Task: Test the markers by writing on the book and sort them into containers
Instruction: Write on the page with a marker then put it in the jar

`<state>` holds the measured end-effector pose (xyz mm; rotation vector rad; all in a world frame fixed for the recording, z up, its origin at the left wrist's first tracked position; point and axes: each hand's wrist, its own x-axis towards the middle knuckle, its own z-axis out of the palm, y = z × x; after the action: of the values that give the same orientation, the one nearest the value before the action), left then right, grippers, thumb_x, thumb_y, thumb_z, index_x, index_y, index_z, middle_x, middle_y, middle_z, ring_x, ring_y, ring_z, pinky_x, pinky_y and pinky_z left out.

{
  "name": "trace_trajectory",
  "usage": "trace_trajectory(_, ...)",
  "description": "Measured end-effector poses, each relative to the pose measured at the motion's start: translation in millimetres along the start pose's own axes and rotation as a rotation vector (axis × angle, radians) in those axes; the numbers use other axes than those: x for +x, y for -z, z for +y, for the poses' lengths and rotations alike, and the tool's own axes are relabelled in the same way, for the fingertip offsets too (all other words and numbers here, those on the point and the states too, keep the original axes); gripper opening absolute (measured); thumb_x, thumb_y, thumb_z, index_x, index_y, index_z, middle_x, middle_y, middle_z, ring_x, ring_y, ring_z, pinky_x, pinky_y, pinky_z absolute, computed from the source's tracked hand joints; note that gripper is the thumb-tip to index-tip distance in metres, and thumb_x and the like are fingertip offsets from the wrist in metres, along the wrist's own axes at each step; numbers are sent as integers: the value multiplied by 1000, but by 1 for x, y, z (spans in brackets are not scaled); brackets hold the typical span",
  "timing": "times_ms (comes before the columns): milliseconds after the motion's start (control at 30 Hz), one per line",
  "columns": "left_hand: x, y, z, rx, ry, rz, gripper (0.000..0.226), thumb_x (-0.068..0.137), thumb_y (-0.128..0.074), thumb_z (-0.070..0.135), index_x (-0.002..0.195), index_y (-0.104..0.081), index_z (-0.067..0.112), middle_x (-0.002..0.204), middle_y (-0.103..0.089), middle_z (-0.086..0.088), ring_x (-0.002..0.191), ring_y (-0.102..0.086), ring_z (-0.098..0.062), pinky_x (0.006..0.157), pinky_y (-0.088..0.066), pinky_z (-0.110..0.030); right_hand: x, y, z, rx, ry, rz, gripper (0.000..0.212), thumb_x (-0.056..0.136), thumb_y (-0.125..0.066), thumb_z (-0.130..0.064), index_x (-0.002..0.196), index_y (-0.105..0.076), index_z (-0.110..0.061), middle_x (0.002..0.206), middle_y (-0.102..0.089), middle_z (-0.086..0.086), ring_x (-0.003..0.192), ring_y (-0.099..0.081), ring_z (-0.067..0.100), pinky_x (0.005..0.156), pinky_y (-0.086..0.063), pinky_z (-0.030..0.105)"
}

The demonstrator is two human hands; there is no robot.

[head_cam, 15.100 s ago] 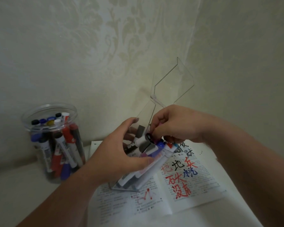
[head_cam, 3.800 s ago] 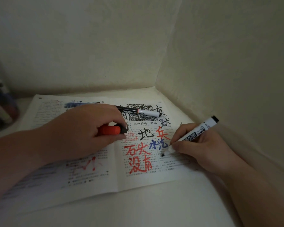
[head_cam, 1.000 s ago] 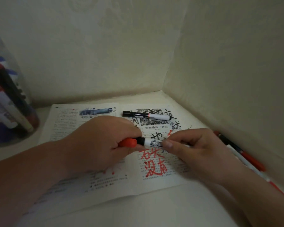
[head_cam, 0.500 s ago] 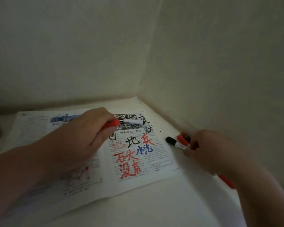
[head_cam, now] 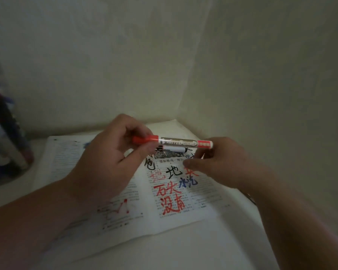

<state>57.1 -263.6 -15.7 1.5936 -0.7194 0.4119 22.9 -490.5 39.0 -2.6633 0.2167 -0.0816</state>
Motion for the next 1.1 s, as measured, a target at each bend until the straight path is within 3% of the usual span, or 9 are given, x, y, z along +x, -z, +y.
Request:
trace_trajectory(133, 2, 1, -9, -7, 154, -89, 28, 81, -81, 17, 84, -60, 35, 97, -73, 9, 94, -71, -13, 91, -56, -42, 18, -19, 3, 750, 80, -205, 41, 67, -91, -16, 103, -71, -16, 66, -58, 11, 51, -48, 16, 46, -28, 26)
trace_trajectory(267, 2, 1, -18, 307, 98, -360, 32, 96, -64, 26, 110, -52, 51, 106, -62, 26, 105, -59, 6, 89, -44, -13, 13, -49, 11, 1235, 330, -418, 36, 70, -79, -2, 104, -75, -15, 64, -55, 11, 50, -45, 19, 40, -33, 18)
trace_trajectory(333, 3, 0, -19, 409, 60, -441, 26, 102, -50, 28, 124, -50, 44, 111, -57, 26, 109, -53, 6, 87, -39, -9, 8, -54, 7, 1202, 431, -406, 30, 74, -83, -19, 102, -75, -14, 64, -58, 10, 51, -48, 21, 42, -38, 20)
trace_trajectory(433, 2, -3, -19, 408, 18, -554, 30, 105, -41, 32, 133, -46, 40, 119, -53, 26, 117, -49, 4, 95, -36, -10, 2, -57, -3, 907, 400, -109, 30, 89, -72, -39, 86, -74, -10, 57, -57, 12, 47, -49, 22, 45, -41, 23)
trace_trajectory(633, 1, -3, -18, 419, -7, -609, 27, 104, -33, 48, 130, -39, 54, 98, -57, 36, 94, -57, 12, 80, -40, -8, -4, -63, -14, 985, 339, -49, 26, 100, -60, -19, 76, -63, -9, 47, -49, 9, 39, -40, 13, 43, -34, 18)
trace_trajectory(767, 1, -3, -14, 416, -34, -594, 24, 100, -37, 54, 120, -38, 68, 69, -59, 17, 59, -56, -3, 57, -37, -10, -5, -57, -10, 1009, 396, -78, 25, 92, -60, -23, 69, -60, -13, 45, -49, 6, 38, -41, 11, 42, -34, 17)
trace_trajectory(933, 0, -1, -15, 403, 112, -542, 50, 82, -35, 81, 128, -31, 62, 83, -56, 7, 63, -54, -12, 57, -42, -28, 9, -35, 10, 1141, 307, 34, 18, 76, -59, -15, 82, -74, -8, 42, -45, 15, 37, -35, 23, 43, -28, 21)
trace_trajectory(1000, -1, 2, -15, 437, 147, -545, 42, 86, -40, 71, 126, -31, 58, 87, -53, 15, 62, -52, -9, 55, -40, -24, 14, -22, 25, 1207, 218, 28, 35, 74, -52, -11, 98, -74, 0, 49, -52, 20, 42, -44, 27, 42, -34, 24)
trace_trajectory(1100, -2, 3, -15, 405, 219, -547, 26, 101, -42, 28, 118, -39, 46, 79, -54, 17, 52, -51, -1, 48, -43, -19, 15, -11, 35, 1059, 87, -98, 24, 71, -61, -12, 87, -75, -2, 66, -62, 18, 57, -55, 25, 47, -47, 29)
